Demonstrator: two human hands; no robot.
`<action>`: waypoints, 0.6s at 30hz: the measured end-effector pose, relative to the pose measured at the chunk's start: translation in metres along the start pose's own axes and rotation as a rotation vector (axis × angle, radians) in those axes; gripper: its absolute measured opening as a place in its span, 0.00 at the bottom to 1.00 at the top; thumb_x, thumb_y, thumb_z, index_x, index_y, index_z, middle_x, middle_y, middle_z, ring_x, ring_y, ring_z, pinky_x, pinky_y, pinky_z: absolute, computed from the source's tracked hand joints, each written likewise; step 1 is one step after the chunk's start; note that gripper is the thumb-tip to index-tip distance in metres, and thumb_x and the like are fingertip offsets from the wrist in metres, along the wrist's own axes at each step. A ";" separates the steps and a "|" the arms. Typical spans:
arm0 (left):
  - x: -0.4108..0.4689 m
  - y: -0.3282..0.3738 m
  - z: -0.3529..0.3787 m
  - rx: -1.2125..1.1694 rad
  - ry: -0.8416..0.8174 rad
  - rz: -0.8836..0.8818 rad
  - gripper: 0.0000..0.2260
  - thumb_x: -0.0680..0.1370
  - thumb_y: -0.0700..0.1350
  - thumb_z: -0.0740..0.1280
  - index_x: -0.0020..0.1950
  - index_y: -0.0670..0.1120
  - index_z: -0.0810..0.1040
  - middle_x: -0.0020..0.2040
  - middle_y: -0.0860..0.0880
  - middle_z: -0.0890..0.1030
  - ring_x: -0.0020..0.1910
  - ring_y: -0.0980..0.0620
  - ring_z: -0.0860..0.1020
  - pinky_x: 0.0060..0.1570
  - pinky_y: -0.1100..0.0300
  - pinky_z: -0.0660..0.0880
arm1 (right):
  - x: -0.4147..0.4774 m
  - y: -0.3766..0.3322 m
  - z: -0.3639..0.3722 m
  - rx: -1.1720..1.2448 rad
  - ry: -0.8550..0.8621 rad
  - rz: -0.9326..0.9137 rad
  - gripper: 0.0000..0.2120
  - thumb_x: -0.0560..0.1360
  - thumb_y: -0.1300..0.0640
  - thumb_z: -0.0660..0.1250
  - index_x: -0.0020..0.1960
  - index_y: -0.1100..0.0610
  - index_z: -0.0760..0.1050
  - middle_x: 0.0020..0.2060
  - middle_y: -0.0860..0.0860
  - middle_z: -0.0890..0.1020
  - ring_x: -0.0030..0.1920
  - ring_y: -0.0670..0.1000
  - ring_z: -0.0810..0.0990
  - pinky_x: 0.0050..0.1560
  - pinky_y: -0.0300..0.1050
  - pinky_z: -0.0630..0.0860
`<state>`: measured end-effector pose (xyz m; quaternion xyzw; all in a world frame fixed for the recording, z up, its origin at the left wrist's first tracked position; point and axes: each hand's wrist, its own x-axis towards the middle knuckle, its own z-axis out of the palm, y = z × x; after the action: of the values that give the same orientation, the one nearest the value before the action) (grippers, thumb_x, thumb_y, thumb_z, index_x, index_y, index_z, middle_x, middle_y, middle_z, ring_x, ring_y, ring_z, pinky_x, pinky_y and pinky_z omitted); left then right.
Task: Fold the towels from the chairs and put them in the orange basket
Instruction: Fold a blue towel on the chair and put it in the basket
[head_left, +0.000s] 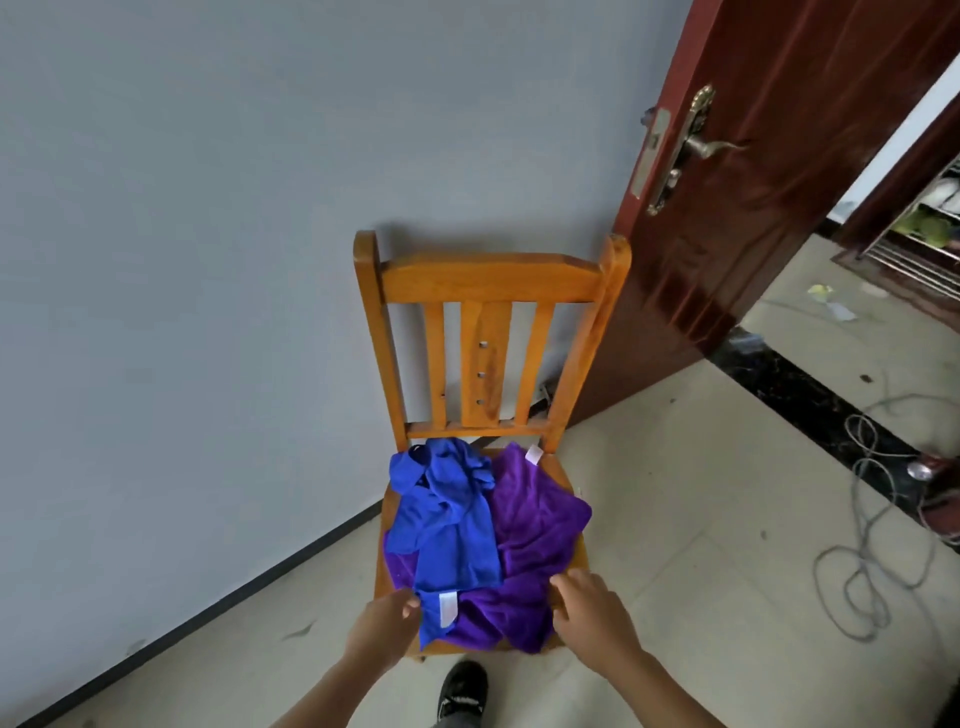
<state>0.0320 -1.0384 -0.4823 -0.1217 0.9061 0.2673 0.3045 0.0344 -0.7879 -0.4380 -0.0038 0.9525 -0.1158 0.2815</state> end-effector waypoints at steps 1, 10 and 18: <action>0.013 0.002 -0.003 0.015 -0.012 -0.001 0.14 0.79 0.48 0.56 0.62 0.50 0.75 0.61 0.50 0.79 0.59 0.51 0.77 0.54 0.61 0.73 | 0.015 -0.004 0.001 0.021 -0.014 0.001 0.18 0.77 0.54 0.56 0.66 0.53 0.66 0.65 0.50 0.69 0.63 0.53 0.71 0.60 0.46 0.69; 0.078 -0.010 0.027 0.075 -0.108 -0.081 0.16 0.78 0.47 0.58 0.66 0.52 0.71 0.62 0.51 0.77 0.61 0.50 0.76 0.55 0.60 0.72 | 0.107 -0.020 0.059 0.110 -0.190 -0.031 0.20 0.77 0.54 0.58 0.69 0.51 0.66 0.65 0.50 0.69 0.66 0.52 0.68 0.63 0.44 0.68; 0.141 -0.025 0.074 0.201 -0.081 -0.179 0.27 0.79 0.49 0.60 0.76 0.53 0.54 0.72 0.50 0.64 0.69 0.50 0.67 0.58 0.58 0.72 | 0.181 -0.011 0.117 0.057 -0.317 -0.071 0.23 0.78 0.57 0.58 0.72 0.49 0.62 0.71 0.52 0.63 0.69 0.53 0.65 0.66 0.45 0.66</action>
<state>-0.0331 -1.0263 -0.6294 -0.1600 0.9008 0.1517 0.3741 -0.0554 -0.8371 -0.6280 -0.0477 0.8917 -0.1506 0.4242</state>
